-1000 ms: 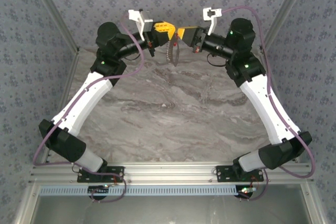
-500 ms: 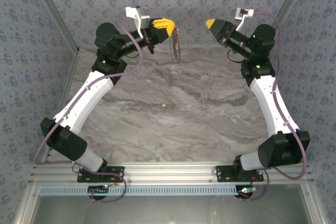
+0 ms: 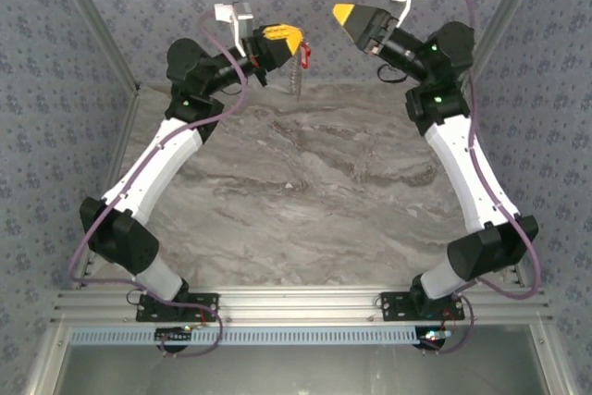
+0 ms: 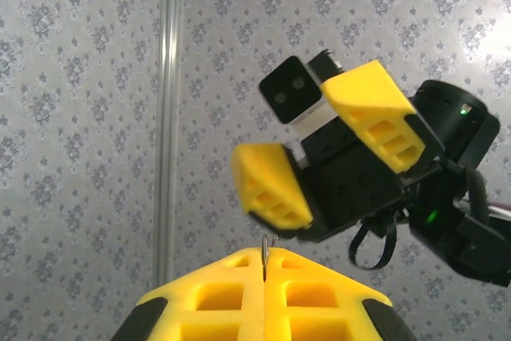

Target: Put the keys on the keyring

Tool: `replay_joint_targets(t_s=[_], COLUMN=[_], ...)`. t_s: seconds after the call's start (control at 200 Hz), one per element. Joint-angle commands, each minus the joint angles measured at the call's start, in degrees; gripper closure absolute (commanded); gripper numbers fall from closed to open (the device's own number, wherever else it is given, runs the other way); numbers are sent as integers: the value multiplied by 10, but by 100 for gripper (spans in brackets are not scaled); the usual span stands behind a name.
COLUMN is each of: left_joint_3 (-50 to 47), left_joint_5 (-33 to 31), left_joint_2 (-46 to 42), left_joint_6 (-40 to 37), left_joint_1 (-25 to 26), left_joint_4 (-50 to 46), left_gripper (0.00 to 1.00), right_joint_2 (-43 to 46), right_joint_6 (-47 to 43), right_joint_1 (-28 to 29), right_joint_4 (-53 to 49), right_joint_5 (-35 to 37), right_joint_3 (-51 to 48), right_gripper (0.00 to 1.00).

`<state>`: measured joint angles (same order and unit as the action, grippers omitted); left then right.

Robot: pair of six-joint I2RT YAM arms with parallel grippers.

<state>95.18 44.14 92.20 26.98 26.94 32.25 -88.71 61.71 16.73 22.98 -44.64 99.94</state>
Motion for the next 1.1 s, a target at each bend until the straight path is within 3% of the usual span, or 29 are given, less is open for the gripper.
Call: replay_joint_targets(t_s=[0.0, 0.215, 0.395, 0.719, 1.094], left_joint_3=[31, 41, 42, 37, 26], left_joint_5=[12, 11, 11, 13, 3], left_joint_2=[8, 22, 21, 18, 12], left_joint_6=[46, 98, 97, 99, 101], left_joint_1=[-5, -9, -11, -12, -12], left_joint_4=[62, 105, 104, 105, 110], left_gripper=[100, 100, 100, 100, 100], right_joint_2=[-22, -36, -38, -53, -52], right_joint_6=[-8, -11, -11, -5, 4], right_joint_1=[19, 35, 41, 61, 64], right_joint_4=[12, 22, 28, 47, 53], right_joint_5=[-15, -10, -9, -22, -30], right_joint_3=[26, 24, 20, 30, 26], right_gripper=[42, 46, 54, 56, 85])
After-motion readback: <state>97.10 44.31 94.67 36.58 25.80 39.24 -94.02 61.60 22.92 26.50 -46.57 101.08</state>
